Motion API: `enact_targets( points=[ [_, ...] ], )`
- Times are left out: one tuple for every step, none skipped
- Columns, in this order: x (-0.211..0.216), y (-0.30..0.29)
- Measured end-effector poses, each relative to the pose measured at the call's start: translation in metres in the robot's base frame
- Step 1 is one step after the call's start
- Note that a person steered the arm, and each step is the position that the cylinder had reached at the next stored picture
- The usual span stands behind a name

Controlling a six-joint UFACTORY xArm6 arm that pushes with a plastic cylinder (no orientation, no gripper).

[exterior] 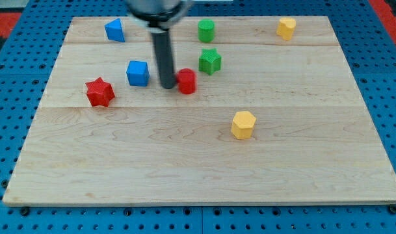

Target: Push the red circle diagonal to the yellow hexagon

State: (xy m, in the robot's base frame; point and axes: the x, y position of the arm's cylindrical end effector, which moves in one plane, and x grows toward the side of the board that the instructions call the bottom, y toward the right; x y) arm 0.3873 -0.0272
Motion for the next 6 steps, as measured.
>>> enact_targets(
  points=[
    [-0.001,0.012],
    [-0.008,0.038],
    [-0.008,0.109],
    [-0.031,0.123],
    [0.016,0.171],
    [-0.008,0.176]
  ],
)
